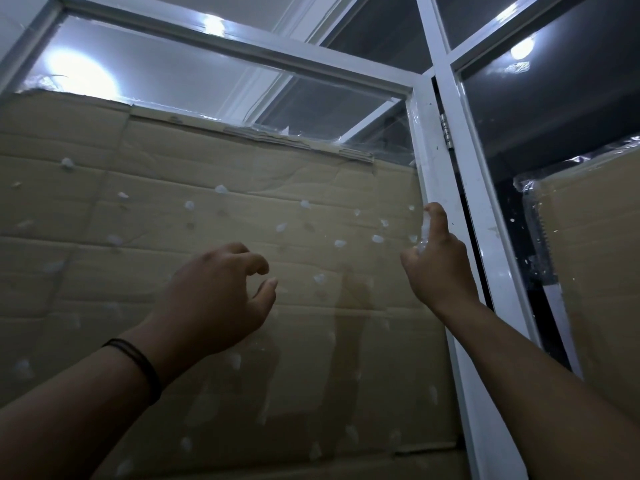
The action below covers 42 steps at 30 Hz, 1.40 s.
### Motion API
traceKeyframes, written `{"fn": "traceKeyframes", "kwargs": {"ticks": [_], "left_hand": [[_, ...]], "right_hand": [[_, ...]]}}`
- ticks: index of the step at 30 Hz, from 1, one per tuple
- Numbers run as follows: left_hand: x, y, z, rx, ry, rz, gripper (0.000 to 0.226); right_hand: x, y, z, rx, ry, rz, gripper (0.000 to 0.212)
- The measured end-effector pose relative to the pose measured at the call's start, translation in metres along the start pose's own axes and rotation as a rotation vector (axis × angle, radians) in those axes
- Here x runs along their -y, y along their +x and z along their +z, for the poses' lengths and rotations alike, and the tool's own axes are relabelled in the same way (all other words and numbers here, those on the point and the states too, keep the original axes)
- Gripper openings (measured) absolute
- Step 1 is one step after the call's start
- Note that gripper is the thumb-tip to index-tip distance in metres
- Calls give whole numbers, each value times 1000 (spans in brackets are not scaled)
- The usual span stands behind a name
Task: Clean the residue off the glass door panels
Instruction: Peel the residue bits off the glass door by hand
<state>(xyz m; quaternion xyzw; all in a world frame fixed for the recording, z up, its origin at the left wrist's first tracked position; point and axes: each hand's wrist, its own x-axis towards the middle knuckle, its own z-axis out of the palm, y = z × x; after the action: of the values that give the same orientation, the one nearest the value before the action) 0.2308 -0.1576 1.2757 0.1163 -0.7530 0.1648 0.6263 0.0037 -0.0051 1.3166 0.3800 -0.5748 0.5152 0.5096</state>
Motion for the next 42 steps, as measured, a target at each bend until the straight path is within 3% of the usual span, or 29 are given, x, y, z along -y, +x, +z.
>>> {"fn": "traceKeyframes", "kwargs": {"ticks": [7,13,18,24,36,42], "left_hand": [[9,-3,4,-3,-9,5,35],[16,-3,3,-12,-14,-10,33],[21,-3,-4,-34,-11,-9,32],[30,-5,-17,-33,-15,12,34],[57,-30,-37,9,-69,1,29],[75,-36,-47,-10,-77,3,26]], "right_hand": [[10,-5,4,-16,41,-8,54],[24,-6,5,26,25,-46,79],[39,-11,7,4,83,-87,73],[56,-21,18,113,150,-58,80],[84,-49,38,35,147,-75,86],[99,-41,41,-31,83,-83,70]]}}
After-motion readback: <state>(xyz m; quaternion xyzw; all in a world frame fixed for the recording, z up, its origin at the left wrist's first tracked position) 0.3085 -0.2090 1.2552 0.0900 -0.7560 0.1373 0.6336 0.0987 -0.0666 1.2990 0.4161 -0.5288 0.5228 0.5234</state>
